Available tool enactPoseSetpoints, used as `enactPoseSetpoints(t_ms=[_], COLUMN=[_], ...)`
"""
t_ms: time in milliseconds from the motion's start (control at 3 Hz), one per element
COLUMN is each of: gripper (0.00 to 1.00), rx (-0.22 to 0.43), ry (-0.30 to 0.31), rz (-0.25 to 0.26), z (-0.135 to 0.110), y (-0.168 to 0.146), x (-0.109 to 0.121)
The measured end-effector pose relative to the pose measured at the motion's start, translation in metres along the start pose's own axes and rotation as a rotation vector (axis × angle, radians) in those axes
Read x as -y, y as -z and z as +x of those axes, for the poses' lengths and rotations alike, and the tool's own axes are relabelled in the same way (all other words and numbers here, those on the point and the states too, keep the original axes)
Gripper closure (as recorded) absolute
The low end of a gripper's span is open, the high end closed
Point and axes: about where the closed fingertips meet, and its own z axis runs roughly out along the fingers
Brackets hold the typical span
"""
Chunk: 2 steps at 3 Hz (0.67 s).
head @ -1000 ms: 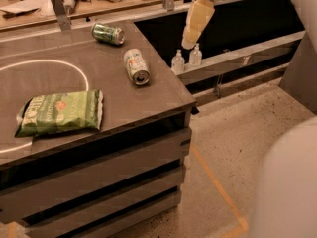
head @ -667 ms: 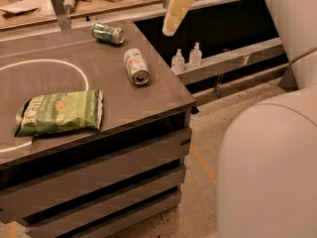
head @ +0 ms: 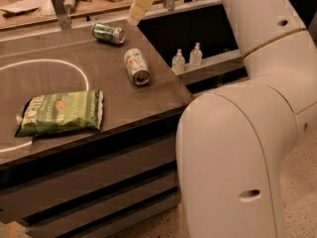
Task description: Place green can upright
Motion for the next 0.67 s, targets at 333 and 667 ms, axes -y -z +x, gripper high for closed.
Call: enactPoseSetpoints(t_ms=[333, 667], gripper=[0.0, 0.0], rx=[-0.001, 0.036], ry=[0.0, 0.018], rz=[0.002, 0.053], z=[0.0, -0.007], y=[-0.005, -0.026], x=[0.001, 0.018])
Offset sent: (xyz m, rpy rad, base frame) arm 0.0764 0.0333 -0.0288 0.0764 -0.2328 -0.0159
